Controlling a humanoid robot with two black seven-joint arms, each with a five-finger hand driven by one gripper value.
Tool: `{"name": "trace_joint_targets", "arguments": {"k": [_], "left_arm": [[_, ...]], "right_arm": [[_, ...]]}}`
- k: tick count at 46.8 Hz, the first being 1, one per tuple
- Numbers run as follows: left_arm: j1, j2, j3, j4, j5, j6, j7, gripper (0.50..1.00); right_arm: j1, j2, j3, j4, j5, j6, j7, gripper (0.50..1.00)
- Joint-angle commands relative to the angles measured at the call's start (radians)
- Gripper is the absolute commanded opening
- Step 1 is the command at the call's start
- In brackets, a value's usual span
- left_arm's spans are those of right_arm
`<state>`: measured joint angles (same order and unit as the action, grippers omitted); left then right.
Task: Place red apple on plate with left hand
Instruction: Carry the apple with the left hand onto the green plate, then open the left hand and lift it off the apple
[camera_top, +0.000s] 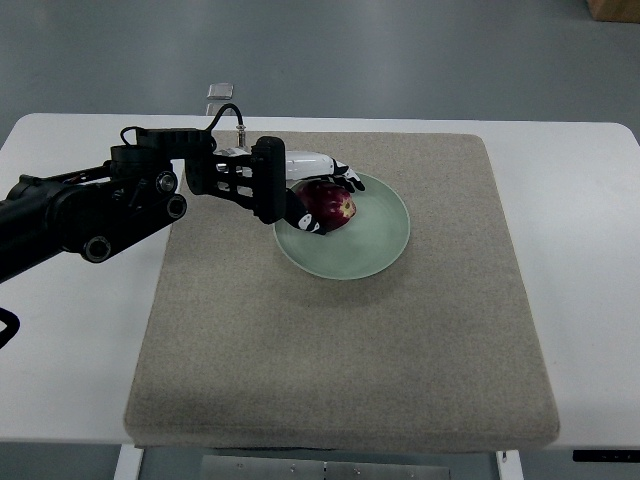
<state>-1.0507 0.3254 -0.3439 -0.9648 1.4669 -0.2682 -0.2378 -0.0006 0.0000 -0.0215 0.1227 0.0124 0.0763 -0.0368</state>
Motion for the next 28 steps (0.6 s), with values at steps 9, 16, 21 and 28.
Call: {"name": "trace_joint_targets", "arguments": {"k": [9,16,21,28], "left_arm": [[-0.008,0.007,-0.015,0.001,-0.245,0.000,-0.002,0.996],[-0.022,0.061,-0.018,0.008,-0.480,-0.002,0.003,0.996],[-0.034,0.116,-0.052,0.017,-0.614,-0.005,0.008,0.996],[-0.031,0.139,-0.121,0.075,-0.795,-0.022,0.015,0.999]], "right_arm": [[0.001,0.000,0.000,0.000,0.001,-0.001,0.000,0.928],[0.001,0.000,0.000,0.000,0.000,0.000,0.000,0.930],[-0.001,0.000,0.000,0.000,0.000,-0.001,0.000,0.930],[0.001,0.000,0.000,0.000,0.000,0.000,0.000,0.930]]}}
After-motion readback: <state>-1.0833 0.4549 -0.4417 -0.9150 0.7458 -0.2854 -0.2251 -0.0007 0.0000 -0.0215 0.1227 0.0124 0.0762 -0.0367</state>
